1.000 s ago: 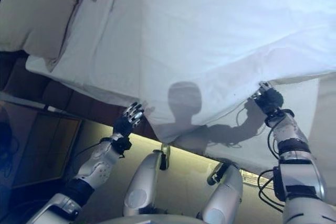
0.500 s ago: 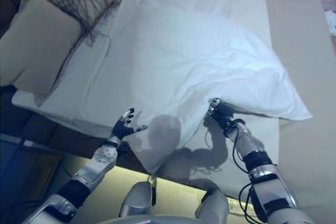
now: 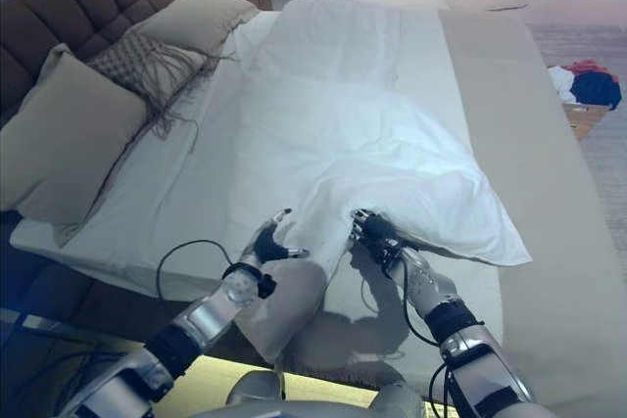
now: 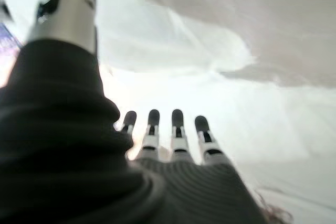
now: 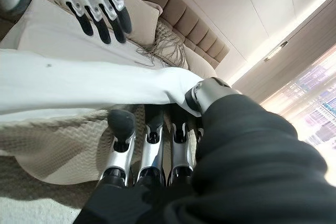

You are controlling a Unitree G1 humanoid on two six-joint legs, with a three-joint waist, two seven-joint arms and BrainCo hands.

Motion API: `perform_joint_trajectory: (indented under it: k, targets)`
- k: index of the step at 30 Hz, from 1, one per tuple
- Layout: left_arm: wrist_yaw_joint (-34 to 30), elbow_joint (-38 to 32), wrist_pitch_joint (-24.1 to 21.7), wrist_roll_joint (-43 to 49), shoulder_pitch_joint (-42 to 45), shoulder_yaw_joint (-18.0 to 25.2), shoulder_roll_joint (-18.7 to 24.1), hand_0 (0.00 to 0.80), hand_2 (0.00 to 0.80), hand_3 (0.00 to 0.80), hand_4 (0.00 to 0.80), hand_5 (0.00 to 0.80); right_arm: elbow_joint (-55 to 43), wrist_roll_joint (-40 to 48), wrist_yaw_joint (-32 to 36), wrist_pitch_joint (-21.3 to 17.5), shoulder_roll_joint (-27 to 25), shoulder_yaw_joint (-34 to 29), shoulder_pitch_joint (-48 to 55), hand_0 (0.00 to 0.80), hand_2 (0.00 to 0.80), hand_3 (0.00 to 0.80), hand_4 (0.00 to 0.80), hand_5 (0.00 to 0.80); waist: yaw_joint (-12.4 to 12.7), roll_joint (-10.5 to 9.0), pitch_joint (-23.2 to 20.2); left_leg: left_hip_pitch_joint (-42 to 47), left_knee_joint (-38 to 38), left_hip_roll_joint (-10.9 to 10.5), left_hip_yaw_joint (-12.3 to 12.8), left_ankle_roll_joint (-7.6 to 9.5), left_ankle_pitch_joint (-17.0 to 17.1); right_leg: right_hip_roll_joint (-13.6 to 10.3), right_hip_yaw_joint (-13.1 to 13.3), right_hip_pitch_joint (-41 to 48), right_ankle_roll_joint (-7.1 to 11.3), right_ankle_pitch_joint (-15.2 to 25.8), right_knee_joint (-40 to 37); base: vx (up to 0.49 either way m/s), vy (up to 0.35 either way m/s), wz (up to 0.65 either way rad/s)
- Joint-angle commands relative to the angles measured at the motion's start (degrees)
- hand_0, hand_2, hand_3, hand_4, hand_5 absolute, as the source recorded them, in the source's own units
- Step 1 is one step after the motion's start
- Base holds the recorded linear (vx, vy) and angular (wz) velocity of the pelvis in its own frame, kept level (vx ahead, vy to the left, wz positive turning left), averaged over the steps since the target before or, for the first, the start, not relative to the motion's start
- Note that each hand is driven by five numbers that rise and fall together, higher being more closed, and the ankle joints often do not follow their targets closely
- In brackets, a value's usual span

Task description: Make the bed neatly

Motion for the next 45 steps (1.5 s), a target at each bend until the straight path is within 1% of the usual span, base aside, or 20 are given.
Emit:
perform_joint_trajectory:
  k: [1, 3, 6, 9, 16, 20, 25, 30, 35, 38, 41, 42, 43, 44, 45]
  targets:
    - [0.94, -3.28, 0.98, 5.51, -7.27, -2.14, 1.58, 0.0, 0.0, 0.0, 0.0, 0.0, -6.29, 2.09, 0.2, -2.05, 3.82, -2.29, -7.1, 0.8, 0.8, 0.8, 0.8, 0.8, -0.13, -3.43, 0.77, -0.1, -0.2, 3.88, -0.46, -1.82, 1.27, -4.01, -2.15, 8.89, 8.84, 26.96, -28.42, 0.027, -0.049, 0.01]
    - [0.15, -3.61, 2.74, 6.22, -7.95, -3.0, 1.09, 0.0, 0.0, 0.0, 0.0, 0.0, -6.18, 2.24, -0.35, -1.96, 4.34, -2.29, -7.28, 0.8, 0.8, 0.8, 0.8, 0.8, -0.23, -3.53, 0.75, -0.02, -0.44, 4.1, -0.57, -1.99, 1.47, -3.91, -2.3, 8.97, 8.92, 26.93, -28.48, 0.029, -0.038, 0.02]
    - [-1.0, -3.27, 5.18, 4.6, -8.43, -4.05, 0.11, 0.0, 0.0, 0.0, 0.0, 0.0, -6.08, 1.86, -1.02, -1.99, 4.95, -2.24, -7.47, 0.8, 0.8, 0.8, 0.8, 0.8, -0.4, -3.6, 0.83, -0.21, -0.45, 4.33, -0.62, -2.24, 1.58, -3.86, -2.46, 8.86, 9.03, 27.05, -28.73, 0.012, -0.02, 0.01]
    - [-1.43, -2.21, 5.53, 3.99, -8.55, -5.1, -0.9, 0.0, 0.0, 0.0, 0.0, 0.0, -5.83, 1.99, -1.61, -1.48, 5.48, -2.22, -8.14, 0.8, 0.8, 0.8, 0.8, 0.8, -0.65, -3.54, 1.01, -0.55, 0.03, 4.44, -0.7, -2.4, 1.46, -3.92, -2.41, 8.56, 9.04, 27.15, -28.68, 0.0, 0.0, 0.0]
    - [2.09, -1.75, 8.87, 4.71, -9.24, -6.4, -1.65, 0.0, 0.0, 0.0, 0.0, 0.0, -7.36, 2.1, -2.21, -1.26, 6.75, -0.89, -8.11, 0.8, 0.8, 0.8, 0.8, 0.8, -1.32, -3.46, 1.45, -0.97, 0.85, 4.82, -0.86, -2.62, 1.5, -4.08, -1.83, 8.3, 8.98, 27.01, -28.21, 0.019, -0.011, -0.01]
    - [4.12, -0.71, 11.06, 9.12, -11.26, -7.32, -2.62, 0.0, 0.0, 0.0, 0.0, 0.0, -8.03, 2.34, -3.32, -0.86, 7.4, -0.39, -9.54, 0.8, 0.8, 0.8, 0.8, 0.8, -1.65, -3.23, 1.69, -1.58, 1.31, 4.85, -1.23, -2.87, 1.76, -4.1, -1.63, 8.08, 8.91, 27.04, -28.09, 0.03, -0.008, -0.01]
    - [6.79, 0.15, 11.86, 10.24, -13.34, -7.77, -3.24, 0.0, 0.0, 0.0, 0.0, 0.0, -8.88, 3.47, -4.3, -0.61, 7.46, 0.09, -10.46, 0.8, 0.8, 0.8, 0.8, 0.8, -1.81, -3.09, 2.16, -2.97, 2.08, 4.89, -1.94, -3.05, 1.97, -4.44, -1.61, 7.08, 8.83, 27.12, -27.54, 0.002, -0.004, -0.02]
    - [8.37, 1.08, 9.86, 6.88, -14.31, -7.7, -4.31, 0.0, 0.0, 0.0, 0.0, 0.0, -10.35, 3.43, -5.34, -0.94, 7.95, 0.71, -10.94, 0.8, 0.8, 0.8, 0.8, 0.8, -1.91, -3.03, 2.95, -4.56, 2.29, 5.17, -1.8, -3.3, 2.61, -4.66, -2.14, 5.98, 8.73, 27.41, -27.21, -0.029, -0.018, -0.09]
    - [6.61, 1.1, 9.82, 6.33, -14.32, -8.02, -5.15, 0.0, 0.0, 0.0, 0.0, 0.0, -10.81, 3.12, -5.36, -1.05, 8.21, 0.54, -12.0, 0.8, 0.8, 0.8, 0.8, 0.8, -1.95, -2.84, 4.11, -6.25, 2.66, 4.77, -2.54, -3.17, 2.99, -4.95, -2.04, 4.42, 8.58, 27.7, -26.41, -0.059, 0.002, -0.01]
    - [3.48, 1.71, 10.34, 6.92, -14.03, -8.9, -5.64, 0.0, 0.0, 0.0, 0.0, 0.0, -11.22, 3.23, -5.3, -0.87, 8.3, 0.4, -12.7, 0.8, 0.8, 0.8, 0.8, 0.8, -1.96, -2.76, 4.64, -7.38, 3.13, 4.57, -3.04, -3.1, 3.09, -5.18, -1.76, 3.31, 8.57, 27.85, -25.92, -0.054, -0.004, 0.0]
    - [1.58, 3.65, 13.31, 8.84, -13.89, -10.53, -6.31, 0.0, 0.0, 0.0, 0.0, 0.0, -11.61, 3.26, -4.93, -0.88, 8.37, 0.63, -13.29, 0.8, 0.8, 0.8, 0.8, 0.8, -2.16, -2.44, 5.28, -7.93, 3.75, 4.86, -3.19, -3.27, 2.87, -5.0, -1.28, 2.47, 8.67, 27.75, -25.34, -0.046, -0.003, -0.03]
    - [1.44, 4.83, 13.8, 8.43, -14.08, -10.94, -6.54, 0.053, 0.053, 0.053, 0.053, 0.053, -11.78, 3.34, -5.0, -0.93, 8.43, 0.84, -13.6, 0.8, 0.8, 0.8, 0.8, 0.8, -2.35, -2.47, 5.43, -8.23, 3.86, 4.88, -3.19, -3.28, 2.91, -4.91, -1.03, 2.1, 8.7, 27.81, -25.35, -0.051, 0.001, -0.08]
    - [1.79, 6.25, 13.84, 8.14, -14.19, -11.13, -6.96, 0.452, 0.452, 0.452, 0.452, 0.452, -11.82, 3.48, -5.1, -0.93, 8.45, 1.09, -14.04, 0.8, 0.8, 0.8, 0.8, 0.8, -2.54, -2.52, 5.53, -8.59, 3.99, 4.93, -3.15, -3.29, 3.02, -4.86, -0.79, 1.66, 8.75, 27.89, -25.36, -0.056, 0.002, -0.11]
    - [2.17, 6.95, 13.89, 7.8, -14.3, -11.29, -7.22, 0.8, 0.8, 0.8, 0.8, 0.8, -11.87, 3.54, -5.27, -1.0, 8.44, 1.31, -14.26, 0.8, 0.8, 0.8, 0.8, 0.8, -2.6, -2.48, 5.57, -8.73, 4.07, 4.98, -3.08, -3.29, 3.03, -4.75, -0.62, 1.44, 8.75, 27.91, -25.38, -0.054, 0.002, -0.11]
    - [2.94, 7.88, 13.74, 7.13, -14.36, -11.54, -7.41, 0.8, 0.8, 0.8, 0.8, 0.8, -11.93, 3.64, -5.55, -1.1, 8.45, 1.67, -14.56, 0.8, 0.8, 0.8, 0.8, 0.8, -2.76, -2.45, 5.65, -8.9, 4.08, 5.04, -2.95, -3.27, 3.09, -4.59, -0.43, 1.23, 8.77, 27.96, -25.55, -0.045, -0.002, -0.09]
